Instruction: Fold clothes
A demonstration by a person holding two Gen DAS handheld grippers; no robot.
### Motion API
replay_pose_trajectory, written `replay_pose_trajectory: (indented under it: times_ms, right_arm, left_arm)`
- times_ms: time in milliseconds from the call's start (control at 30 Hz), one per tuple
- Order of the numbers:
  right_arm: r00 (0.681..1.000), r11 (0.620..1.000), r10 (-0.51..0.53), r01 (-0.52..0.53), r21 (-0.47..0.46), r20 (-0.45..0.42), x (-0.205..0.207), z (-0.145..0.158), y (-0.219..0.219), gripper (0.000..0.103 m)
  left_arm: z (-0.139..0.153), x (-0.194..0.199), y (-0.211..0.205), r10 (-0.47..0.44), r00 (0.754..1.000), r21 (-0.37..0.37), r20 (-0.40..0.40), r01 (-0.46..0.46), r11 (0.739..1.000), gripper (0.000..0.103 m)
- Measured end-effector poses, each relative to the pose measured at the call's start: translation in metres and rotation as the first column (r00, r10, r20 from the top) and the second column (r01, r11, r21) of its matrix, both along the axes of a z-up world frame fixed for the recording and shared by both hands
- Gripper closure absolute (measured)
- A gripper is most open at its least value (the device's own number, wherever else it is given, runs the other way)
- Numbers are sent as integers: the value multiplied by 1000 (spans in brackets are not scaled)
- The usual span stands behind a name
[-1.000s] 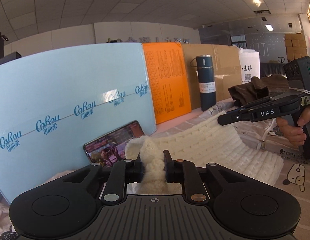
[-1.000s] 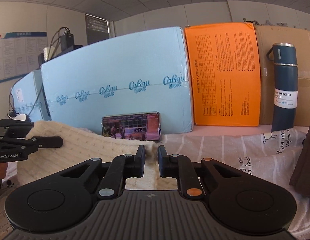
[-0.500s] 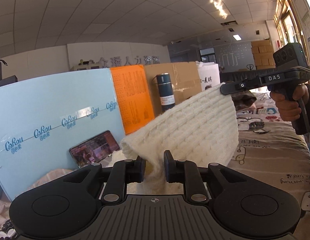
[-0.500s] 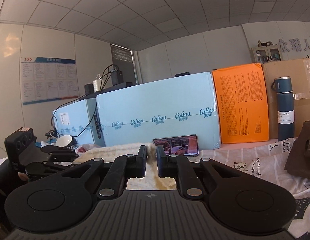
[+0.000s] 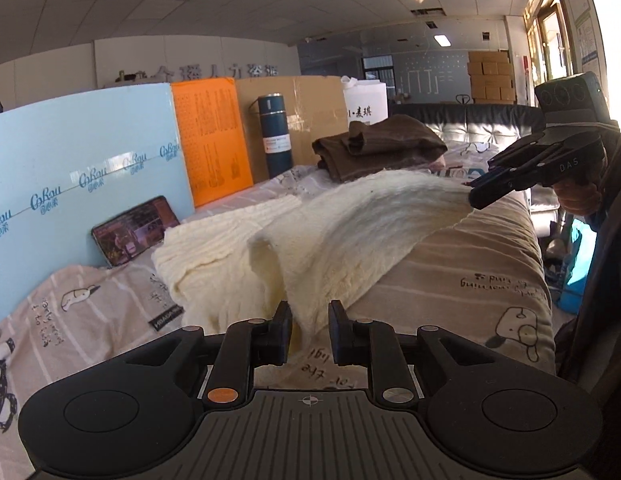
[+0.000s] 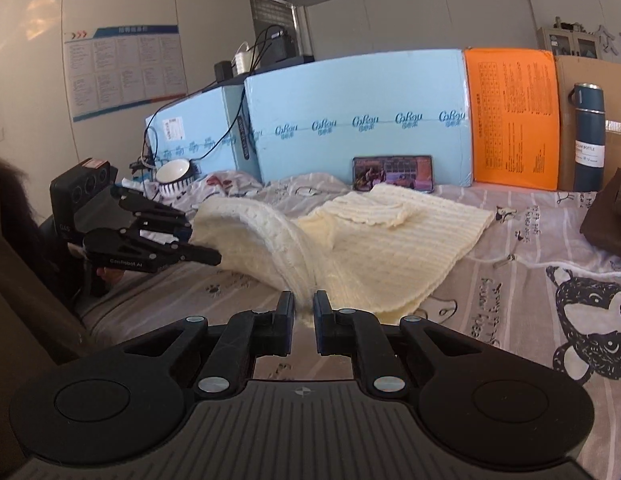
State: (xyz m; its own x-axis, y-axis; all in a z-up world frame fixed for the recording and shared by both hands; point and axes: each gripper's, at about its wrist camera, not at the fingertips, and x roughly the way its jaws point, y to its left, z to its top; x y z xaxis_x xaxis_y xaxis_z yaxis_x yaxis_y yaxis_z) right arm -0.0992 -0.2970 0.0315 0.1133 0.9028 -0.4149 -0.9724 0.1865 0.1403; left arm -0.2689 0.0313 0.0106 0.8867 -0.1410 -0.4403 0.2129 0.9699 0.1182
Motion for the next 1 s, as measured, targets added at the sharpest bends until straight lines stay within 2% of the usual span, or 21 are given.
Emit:
replay_pose_trajectory:
  times_ms: [67,100,133,167,200,267,333,400,500,567,600,633,767,800,833,867,900,933,1000]
  right_arm:
    - [999,998,24,-23,-66,21,-6,-4,-2,89]
    - [999,995,35,-31,-98,40,-8,-5,-3,85]
    - [997,991,46,-38,-130,58,-11,-6,-4,77]
    - [997,991,53,-44,-126,63,-9,-5,-7,71]
    - [996,991,59,-51,-121,67,-7,-3,-10,59]
    - [997,997,41,-37,-62,70,4,4,-14,50]
    - [998,1000,9,-9,-4,67,19,9,-12,33]
    - [997,998,-51,49,34,52,38,9,1,27]
    - [985,983,-169,168,68,15,70,7,30,20]
    - [966,963,-257,258,81,-17,91,6,52,17]
    - [953,950,-300,302,84,-29,102,6,65,15]
    - [941,938,-336,338,74,-41,113,5,77,15]
    - [887,888,-460,460,-6,-46,151,1,135,15]
    - [869,871,-492,491,-26,-50,159,0,148,15]
    - [851,853,-522,521,-45,-54,167,-1,161,15]
    - [841,843,-538,537,-32,-52,169,-3,168,15]
    - [832,833,-553,553,-19,-50,171,-5,175,15]
    - [822,823,-568,568,-5,-48,174,-7,183,15]
    - [827,828,-559,561,14,-58,170,-14,183,15]
  left_arm:
    - [0,-7,-2,-33,999,-26,-32,32,999,75]
    - [1,-10,-3,-60,997,-48,-42,58,997,64]
    - [2,-14,-4,-87,995,-70,-52,84,994,48]
    - [6,-18,-5,-94,995,-87,-23,92,992,41]
    - [11,-21,-7,-98,995,-102,11,98,990,31]
    - [19,-22,-10,-77,994,-128,73,86,988,29]
    - [23,-11,-14,35,994,-118,105,-22,993,25]
    - [23,11,-23,160,982,-29,102,-158,987,25]
    - [18,46,-38,314,945,122,94,-324,938,25]
    - [13,65,-46,321,945,170,59,-326,930,23]
    - [11,74,-50,312,950,184,35,-312,932,16]
    - [8,83,-53,302,953,196,15,-299,934,13]
    - [-3,116,-52,332,940,265,-73,-303,916,13]
    - [-6,119,-50,348,934,267,-82,-316,910,13]
    - [-9,122,-47,365,927,269,-91,-330,905,19]
    - [-11,122,-41,372,925,246,-83,-343,907,31]
    - [-11,120,-36,380,921,218,-87,-354,909,72]
    - [-9,115,-31,404,912,194,-71,-384,903,89]
    - [-4,104,-23,456,889,146,-36,-447,883,90]
